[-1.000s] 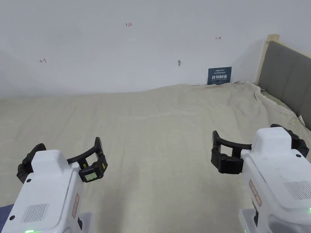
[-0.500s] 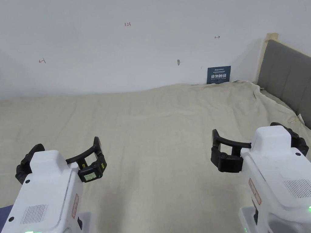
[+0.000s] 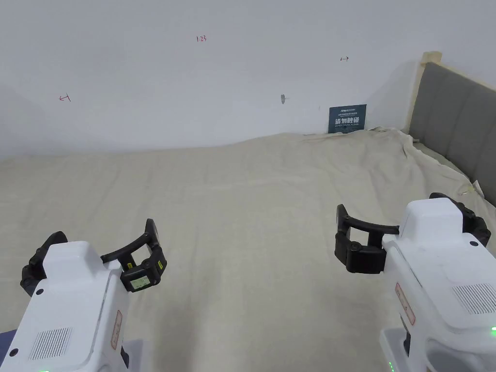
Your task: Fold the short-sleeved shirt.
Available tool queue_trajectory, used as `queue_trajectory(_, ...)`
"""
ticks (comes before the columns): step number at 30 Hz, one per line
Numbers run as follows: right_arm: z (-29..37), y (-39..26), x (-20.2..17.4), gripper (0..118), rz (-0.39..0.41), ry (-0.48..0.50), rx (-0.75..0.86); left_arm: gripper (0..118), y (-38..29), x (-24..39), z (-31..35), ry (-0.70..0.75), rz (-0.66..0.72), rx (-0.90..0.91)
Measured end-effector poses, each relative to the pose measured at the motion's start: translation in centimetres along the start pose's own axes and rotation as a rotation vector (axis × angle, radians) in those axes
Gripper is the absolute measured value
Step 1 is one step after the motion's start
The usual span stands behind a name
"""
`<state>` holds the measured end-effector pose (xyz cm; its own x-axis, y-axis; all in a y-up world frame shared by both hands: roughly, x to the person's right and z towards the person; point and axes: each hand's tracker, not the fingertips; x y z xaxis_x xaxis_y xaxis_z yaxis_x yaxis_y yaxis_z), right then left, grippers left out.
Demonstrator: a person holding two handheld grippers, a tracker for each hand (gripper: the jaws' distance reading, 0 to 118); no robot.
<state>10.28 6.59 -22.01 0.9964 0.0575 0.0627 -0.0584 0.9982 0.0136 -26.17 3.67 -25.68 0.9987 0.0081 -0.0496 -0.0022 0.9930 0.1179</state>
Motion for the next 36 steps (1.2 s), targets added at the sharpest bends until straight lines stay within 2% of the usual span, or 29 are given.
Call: queue_trajectory(36,0.00,0.39,-0.52,118,0.006,0.000,0.015,118,0.29,0.00,-0.11,-0.003,0.006,0.007)
